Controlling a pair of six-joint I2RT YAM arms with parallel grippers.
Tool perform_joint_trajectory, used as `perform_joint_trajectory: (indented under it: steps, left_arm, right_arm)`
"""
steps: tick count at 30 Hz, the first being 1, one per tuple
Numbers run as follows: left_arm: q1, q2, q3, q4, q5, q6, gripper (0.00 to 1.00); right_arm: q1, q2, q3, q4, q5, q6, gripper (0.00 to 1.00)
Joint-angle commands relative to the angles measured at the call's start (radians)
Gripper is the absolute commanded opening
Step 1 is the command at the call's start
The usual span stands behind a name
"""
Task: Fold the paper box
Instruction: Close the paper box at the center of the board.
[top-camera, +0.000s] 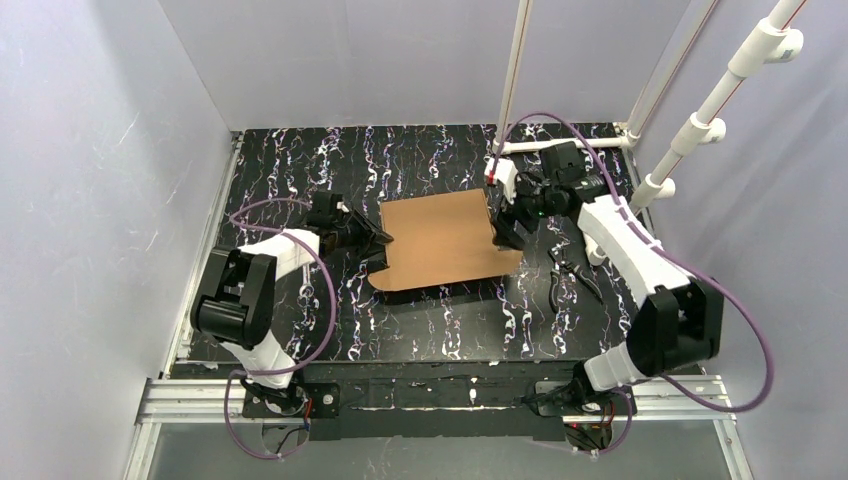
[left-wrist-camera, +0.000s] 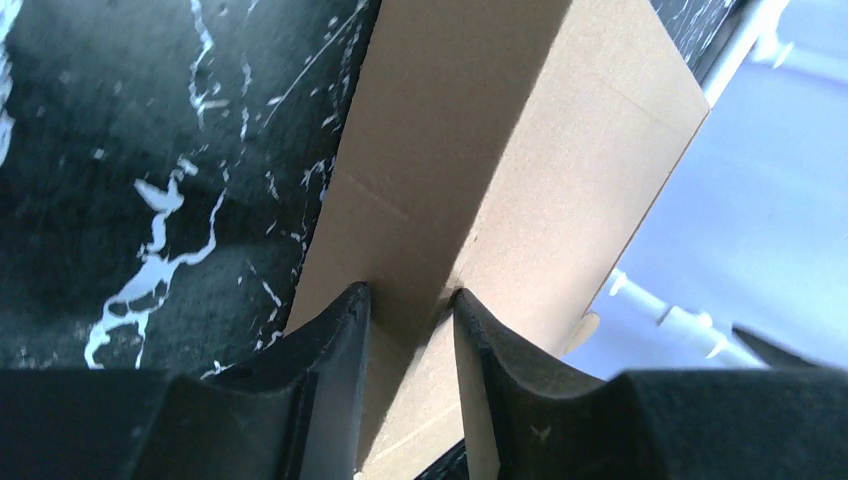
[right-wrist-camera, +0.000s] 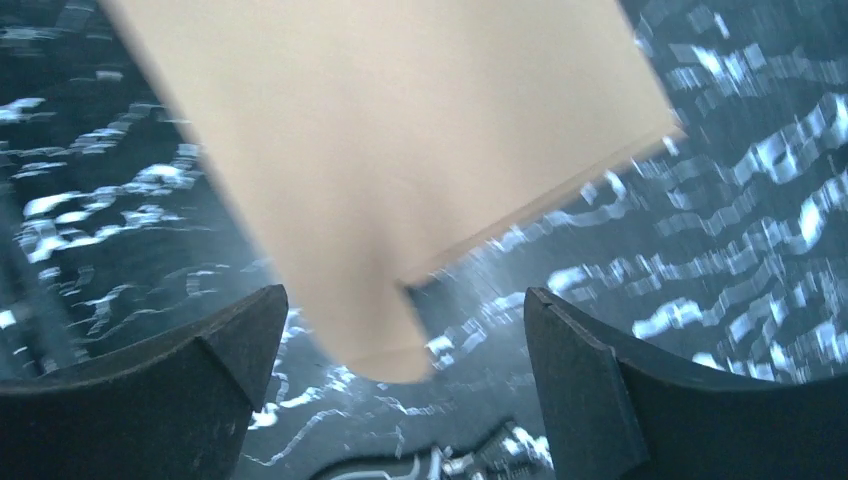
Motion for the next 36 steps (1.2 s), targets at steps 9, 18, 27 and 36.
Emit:
perform_joint_trajectory:
  steps: [9, 18, 27, 36]
  left_arm:
    - [-0.086, -0.189, -0.235, 0.005, -0.227, -0.377, 0.19]
    - [-0.094, -0.450, -0.198, -0.182, -0.336, -0.068, 0.72]
    - [0.148, -0.311, -0.028, -0.060, 0.093, 0.515, 0.98]
    - [0.204, 0.112, 0.334, -0.036, 0.362, 0.610, 0.98]
  right_arm:
    - [0.028, -0.085, -0.188, 0.029, -0.500, 0.117, 0.98]
    - [0.011, -0.149, -0.360, 0.178, -0.491, 0.329, 0.98]
    - [-0.032, -0.208, -0.596, 0.651, -0.337, 0.873, 0.98]
    - [-0.032, -0.111, -0.836, 1.254, -0.330, 1.272, 0.98]
